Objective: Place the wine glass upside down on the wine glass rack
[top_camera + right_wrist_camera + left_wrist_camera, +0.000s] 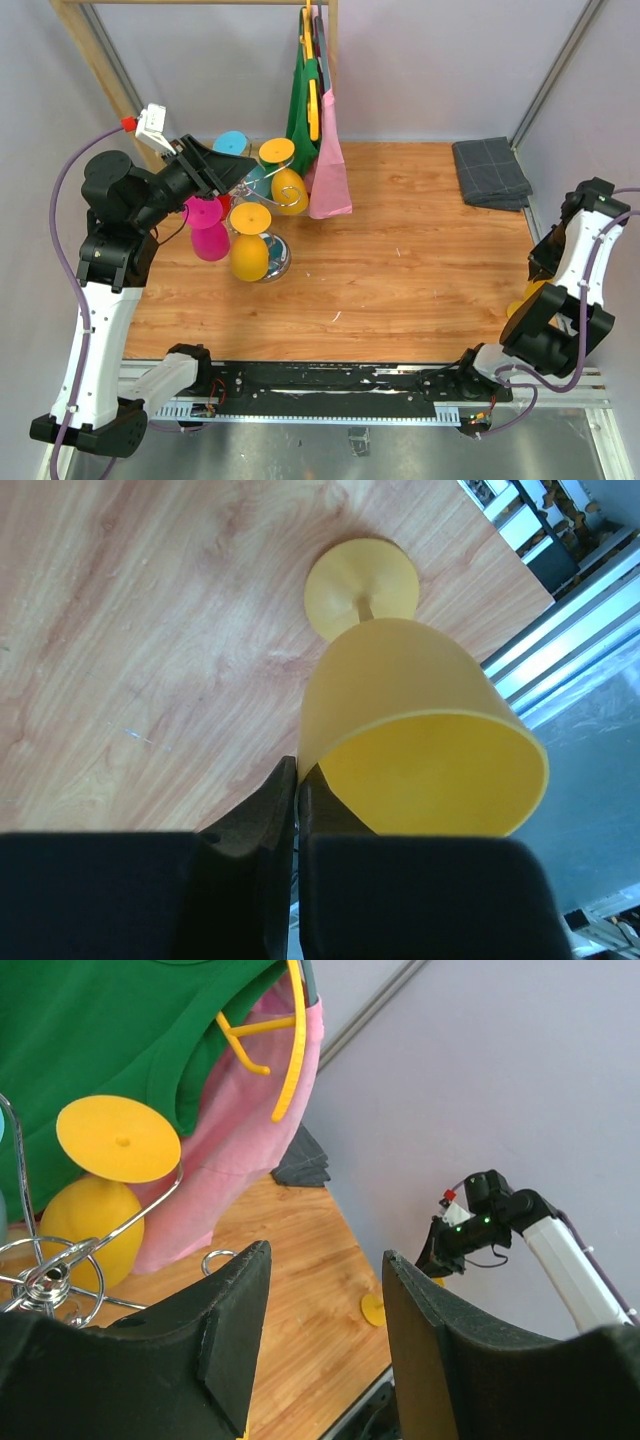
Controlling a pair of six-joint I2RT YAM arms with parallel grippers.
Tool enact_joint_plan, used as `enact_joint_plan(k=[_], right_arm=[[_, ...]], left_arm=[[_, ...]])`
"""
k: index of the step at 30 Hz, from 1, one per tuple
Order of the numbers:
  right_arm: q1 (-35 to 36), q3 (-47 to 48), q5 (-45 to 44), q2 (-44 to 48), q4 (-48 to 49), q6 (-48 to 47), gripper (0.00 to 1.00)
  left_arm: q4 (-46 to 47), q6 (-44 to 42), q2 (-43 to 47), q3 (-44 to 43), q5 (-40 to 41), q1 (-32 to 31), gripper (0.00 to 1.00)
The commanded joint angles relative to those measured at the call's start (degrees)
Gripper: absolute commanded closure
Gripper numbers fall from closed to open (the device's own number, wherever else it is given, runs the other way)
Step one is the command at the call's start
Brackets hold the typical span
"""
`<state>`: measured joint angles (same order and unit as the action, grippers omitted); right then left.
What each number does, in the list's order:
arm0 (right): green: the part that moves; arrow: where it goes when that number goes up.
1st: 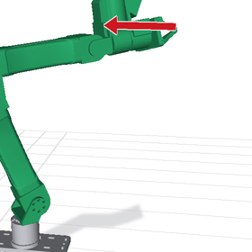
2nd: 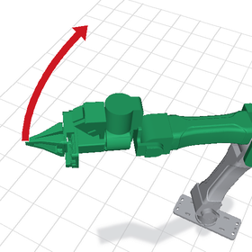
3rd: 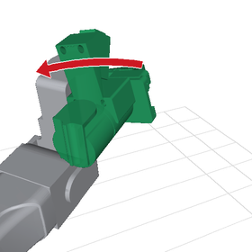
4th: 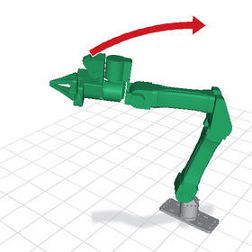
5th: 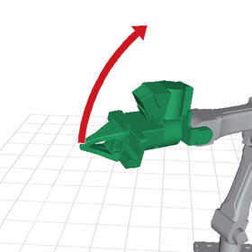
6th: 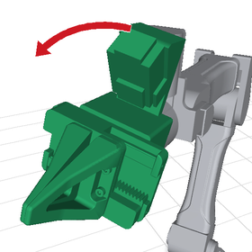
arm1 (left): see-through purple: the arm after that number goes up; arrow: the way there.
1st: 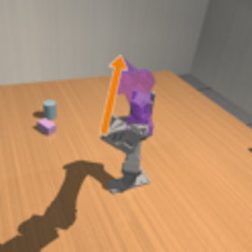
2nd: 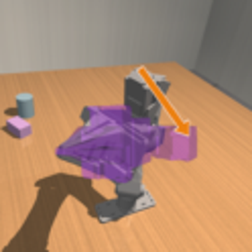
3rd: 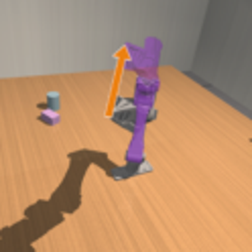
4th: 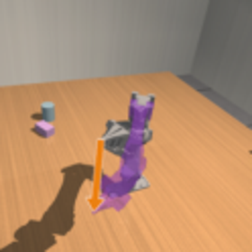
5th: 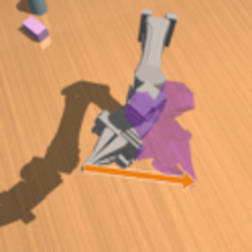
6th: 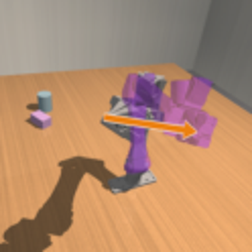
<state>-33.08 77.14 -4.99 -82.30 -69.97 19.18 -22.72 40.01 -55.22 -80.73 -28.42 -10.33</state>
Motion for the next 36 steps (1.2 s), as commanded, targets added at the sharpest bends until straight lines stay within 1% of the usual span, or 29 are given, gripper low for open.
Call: enact_joint_plan(k=[1,7,12,15,19,24,26,29,32,36], right_arm=[[-1.0,3.9,0.7,0.1,-1.3,1.5,0.99],[-0.5,9.5,7.8,2.5,-1.5,5.4,0.99],[3.0,12.8,13.1,7.1,4.3,9.7,0.99],[7.6,17.5,13.0,7.6,6.8,12.6,0.99],[17.1,24.9,13.0,5.5,10.9,16.7,0.99],[30.7,39.7,9.8,-2.2,15.2,17.8,0.99],[34.3,46.7,9.6,-5.5,17.1,18.2,0.99],[38.3,53.6,10.3,-9.4,21.1,18.9,0.99],[40.9,55.4,13.7,-11.1,29.1,20.3,0.99],[43.3,51.7,20.5,-11.3,43.0,23.3,0.99]], left_arm=[[2.2,0.1,0.6,-0.7,-0.8,-0.4,0.47],[2.6,0.5,0.6,-0.5,-0.2,-0.4,0.47],[3.5,1.3,0.4,-0.1,0.9,-0.4,0.47],[3.6,1.9,0.3,0.0,2.3,-0.4,0.47],[4.5,3.5,0.4,0.5,3.4,-0.4,0.47],[6.7,6.0,0.8,2.0,4.9,-0.4,0.47],[6.9,6.6,1.2,2.3,5.8,-0.4,0.47],[6.1,6.9,1.4,1.8,7.6,-0.4,0.47],[5.3,7.3,1.6,1.0,8.5,-0.4,0.47],[5.2,9.0,1.7,0.6,8.5,-0.4,0.47]])
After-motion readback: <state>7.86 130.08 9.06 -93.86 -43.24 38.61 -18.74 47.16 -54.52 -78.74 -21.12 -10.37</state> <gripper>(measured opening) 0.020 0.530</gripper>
